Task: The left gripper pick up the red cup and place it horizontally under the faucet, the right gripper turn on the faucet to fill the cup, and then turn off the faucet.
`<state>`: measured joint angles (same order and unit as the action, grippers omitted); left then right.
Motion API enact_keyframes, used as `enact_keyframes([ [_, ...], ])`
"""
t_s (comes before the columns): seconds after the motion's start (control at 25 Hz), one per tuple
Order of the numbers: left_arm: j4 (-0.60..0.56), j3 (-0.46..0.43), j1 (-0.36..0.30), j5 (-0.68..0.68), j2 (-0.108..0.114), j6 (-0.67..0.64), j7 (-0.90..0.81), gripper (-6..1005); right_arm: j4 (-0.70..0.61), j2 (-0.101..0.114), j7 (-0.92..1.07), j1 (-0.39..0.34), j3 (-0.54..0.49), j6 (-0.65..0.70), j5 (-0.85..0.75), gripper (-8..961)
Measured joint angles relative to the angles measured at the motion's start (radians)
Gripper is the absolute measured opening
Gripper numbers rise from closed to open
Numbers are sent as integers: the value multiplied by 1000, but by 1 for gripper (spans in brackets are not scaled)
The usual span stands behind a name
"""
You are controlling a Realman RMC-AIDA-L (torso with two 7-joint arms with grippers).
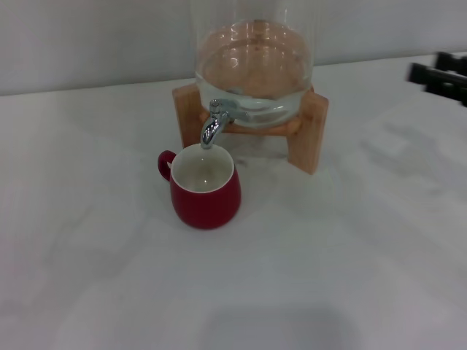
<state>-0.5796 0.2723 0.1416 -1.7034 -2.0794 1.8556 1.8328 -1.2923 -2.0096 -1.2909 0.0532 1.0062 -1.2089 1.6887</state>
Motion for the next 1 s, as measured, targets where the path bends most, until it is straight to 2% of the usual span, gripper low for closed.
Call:
enact_keyframes([
  [0.24, 2, 5, 21, 4, -2, -11, 0, 874, -168, -1, 106, -1, 158, 10, -24, 748],
  [0.6, 3, 4, 29, 0, -2, -12, -11, 872, -285, -1, 153, 6, 380, 108, -44, 750],
  [0.8, 3, 3, 39, -1, -1, -13, -15, 872, -356, -1, 224, -1, 512, 235, -173, 749],
  [1.0, 3, 8, 51, 4, -1, -13, -15, 872, -331, -1, 264, 9, 609, 360, -249, 749],
])
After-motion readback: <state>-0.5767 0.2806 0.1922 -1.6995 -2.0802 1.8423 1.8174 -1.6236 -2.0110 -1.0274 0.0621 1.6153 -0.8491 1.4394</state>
